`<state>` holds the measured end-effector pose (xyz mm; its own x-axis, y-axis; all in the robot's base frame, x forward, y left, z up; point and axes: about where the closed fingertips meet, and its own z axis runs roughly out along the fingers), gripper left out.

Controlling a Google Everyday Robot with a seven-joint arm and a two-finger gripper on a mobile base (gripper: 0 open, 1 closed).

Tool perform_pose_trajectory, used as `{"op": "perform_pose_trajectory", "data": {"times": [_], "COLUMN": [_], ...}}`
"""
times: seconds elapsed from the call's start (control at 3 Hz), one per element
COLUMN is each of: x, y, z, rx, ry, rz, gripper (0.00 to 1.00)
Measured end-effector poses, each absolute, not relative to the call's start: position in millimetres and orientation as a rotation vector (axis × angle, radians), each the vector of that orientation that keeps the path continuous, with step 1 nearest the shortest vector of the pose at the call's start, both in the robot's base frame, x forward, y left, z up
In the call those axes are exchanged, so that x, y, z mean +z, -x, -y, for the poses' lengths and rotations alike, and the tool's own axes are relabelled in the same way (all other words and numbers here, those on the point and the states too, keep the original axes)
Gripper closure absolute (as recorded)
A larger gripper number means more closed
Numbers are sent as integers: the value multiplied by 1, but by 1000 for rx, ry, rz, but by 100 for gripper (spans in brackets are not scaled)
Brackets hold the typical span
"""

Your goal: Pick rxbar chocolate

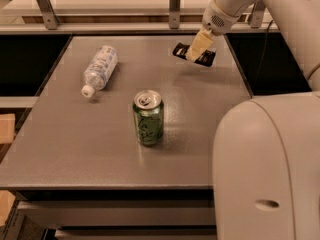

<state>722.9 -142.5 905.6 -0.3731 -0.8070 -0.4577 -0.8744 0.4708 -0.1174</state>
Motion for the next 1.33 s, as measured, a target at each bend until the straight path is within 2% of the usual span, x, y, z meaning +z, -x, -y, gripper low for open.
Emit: {"op": "perform_pose_trajectory", "data": {"times": [1.0, 1.33], "x": [897, 910], "y": [-662, -664], "z": [126, 125], "rx": [119, 44], "ry": [1348, 1327], "rz": [-2175, -2129], "gripper": [100, 100]}}
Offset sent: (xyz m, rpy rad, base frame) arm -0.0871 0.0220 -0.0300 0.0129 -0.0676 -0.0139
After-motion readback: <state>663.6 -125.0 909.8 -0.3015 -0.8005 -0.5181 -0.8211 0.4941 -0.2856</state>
